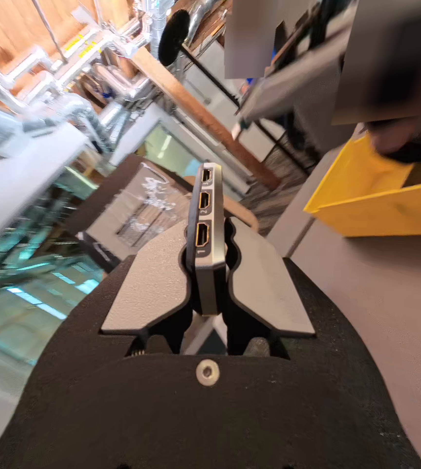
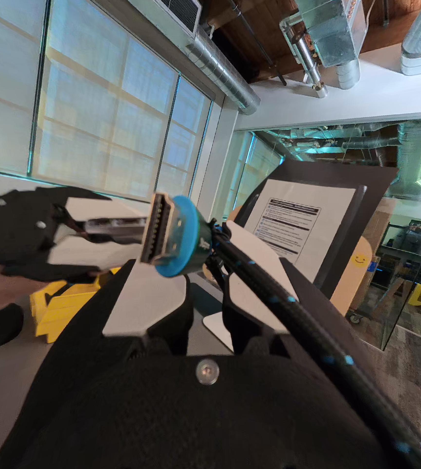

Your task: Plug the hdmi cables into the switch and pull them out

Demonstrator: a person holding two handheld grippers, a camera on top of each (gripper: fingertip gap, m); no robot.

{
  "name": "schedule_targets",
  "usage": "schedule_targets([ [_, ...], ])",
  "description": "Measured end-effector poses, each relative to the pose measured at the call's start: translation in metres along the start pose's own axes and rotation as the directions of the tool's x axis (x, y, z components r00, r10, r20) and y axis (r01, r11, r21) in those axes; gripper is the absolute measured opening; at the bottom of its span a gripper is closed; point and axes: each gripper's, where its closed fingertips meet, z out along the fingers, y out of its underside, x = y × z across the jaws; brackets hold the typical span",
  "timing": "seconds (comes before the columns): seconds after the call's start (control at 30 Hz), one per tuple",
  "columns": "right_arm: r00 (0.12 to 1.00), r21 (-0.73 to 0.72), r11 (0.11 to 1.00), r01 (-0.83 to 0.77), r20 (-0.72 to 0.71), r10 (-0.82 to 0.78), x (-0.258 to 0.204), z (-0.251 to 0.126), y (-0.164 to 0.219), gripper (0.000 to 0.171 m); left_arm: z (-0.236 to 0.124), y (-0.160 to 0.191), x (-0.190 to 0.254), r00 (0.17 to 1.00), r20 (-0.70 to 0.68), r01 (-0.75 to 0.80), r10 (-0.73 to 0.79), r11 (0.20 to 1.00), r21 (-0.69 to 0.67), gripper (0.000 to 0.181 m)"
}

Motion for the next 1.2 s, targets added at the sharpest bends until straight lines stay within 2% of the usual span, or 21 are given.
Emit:
schedule_targets([
  [0.03,1.0,-0.017,1.0,-0.009,0.025,0.01,-0.008,0.002,-0.004,0.021,0.001,0.004,-0.001,0.997,0.041,-0.071,0.071,0.997,-0.018,0.023],
  [0.1,0.995,-0.039,0.998,-0.054,0.087,0.057,-0.029,0.007,-0.005,0.021,0.004,0.01,0.0,0.97,0.1,-0.217,0.221,0.975,-0.056,0.023],
  [0.17,0.994,-0.047,0.998,-0.042,0.095,0.046,-0.042,0.012,0.003,0.021,0.007,0.016,0.004,0.948,0.114,-0.288,0.297,0.953,-0.089,0.023],
  [0.27,0.998,-0.066,0.997,0.031,0.054,-0.027,-0.041,0.015,0.019,0.021,0.009,0.018,0.009,0.953,0.096,-0.281,0.288,0.956,-0.082,0.023],
  [0.53,0.999,-0.081,0.997,0.002,0.039,0.002,-0.035,0.017,0.034,0.021,0.01,0.019,0.01,0.936,0.102,-0.331,0.338,0.94,-0.085,0.023],
  [0.67,0.997,-0.056,0.998,0.018,0.078,-0.014,-0.04,0.017,0.031,0.021,0.008,0.016,0.01,0.929,0.106,-0.348,0.354,0.935,-0.075,0.023],
  [0.87,0.994,-0.038,0.994,-0.098,0.051,0.1,-0.04,0.016,0.027,0.021,0.004,0.011,0.006,0.915,0.141,-0.373,0.379,0.925,-0.069,0.022],
  [0.97,0.998,-0.006,0.999,-0.054,0.045,0.055,-0.045,0.015,0.022,0.021,0.0,0.005,0.002,0.894,0.168,-0.411,0.416,0.909,-0.066,0.022],
  [1.07,0.995,0.01,0.997,-0.079,0.061,0.078,-0.047,0.013,0.017,0.021,-0.003,0.0,0.0,0.876,0.189,-0.439,0.444,0.896,-0.07,0.022],
  [1.2,0.998,0.045,0.999,0.03,0.055,-0.033,-0.052,0.01,0.01,0.022,-0.009,-0.008,-0.002,0.839,0.217,-0.498,0.499,0.865,-0.063,0.022],
])
